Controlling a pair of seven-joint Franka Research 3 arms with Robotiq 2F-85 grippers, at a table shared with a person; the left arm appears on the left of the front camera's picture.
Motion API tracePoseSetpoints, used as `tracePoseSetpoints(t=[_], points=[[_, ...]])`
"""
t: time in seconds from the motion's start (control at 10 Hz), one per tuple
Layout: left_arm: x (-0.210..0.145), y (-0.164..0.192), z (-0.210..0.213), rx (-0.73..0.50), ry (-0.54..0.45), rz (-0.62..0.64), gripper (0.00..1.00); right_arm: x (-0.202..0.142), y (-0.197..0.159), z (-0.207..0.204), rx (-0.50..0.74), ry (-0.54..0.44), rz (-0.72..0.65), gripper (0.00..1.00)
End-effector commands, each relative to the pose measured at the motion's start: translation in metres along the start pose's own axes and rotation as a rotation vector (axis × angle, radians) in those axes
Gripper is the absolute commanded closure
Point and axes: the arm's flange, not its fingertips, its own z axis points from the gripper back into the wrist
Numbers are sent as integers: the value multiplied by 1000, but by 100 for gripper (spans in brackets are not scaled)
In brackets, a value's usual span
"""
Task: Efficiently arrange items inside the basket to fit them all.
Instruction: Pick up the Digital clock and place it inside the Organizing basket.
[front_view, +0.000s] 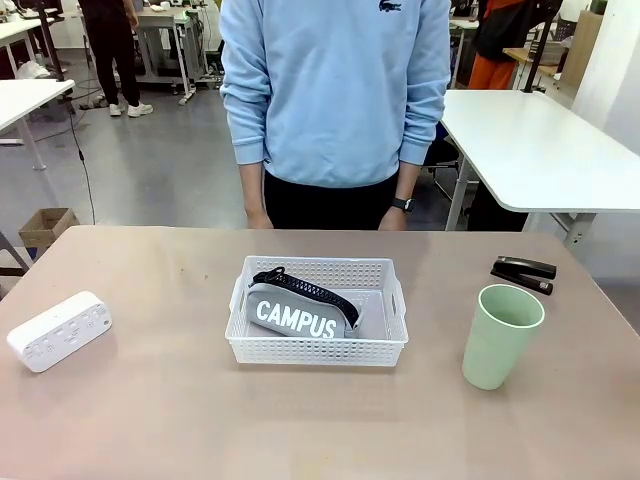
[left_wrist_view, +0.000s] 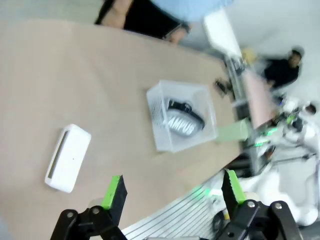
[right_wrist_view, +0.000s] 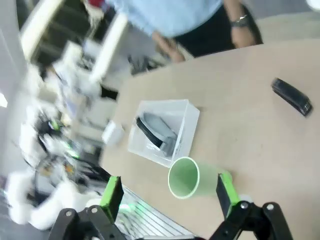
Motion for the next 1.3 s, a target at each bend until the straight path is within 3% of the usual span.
tracePoseSetpoints(t=[0.0, 0.2, 0.4, 0.5, 0.6, 1.2], points=[[0, 56, 25, -172, -174, 118, 0, -18, -71, 41, 192, -100, -132, 0], [-23, 87, 37, -239, -289, 222, 0, -41, -139, 68, 271, -187, -293, 0], [-38, 79, 26, -200, -356, 280, 0, -57, -178, 70, 275, -231, -374, 0], [-32, 99, 56, -214, -318, 266, 0, -54, -181, 61, 235, -243, -368, 0], [-32, 99, 56, -214, -318, 266, 0, -77, -166, 80, 250, -240, -381, 0], [-32, 99, 56, -214, -318, 266, 0, -77, -166, 80, 250, -240, -381, 0]])
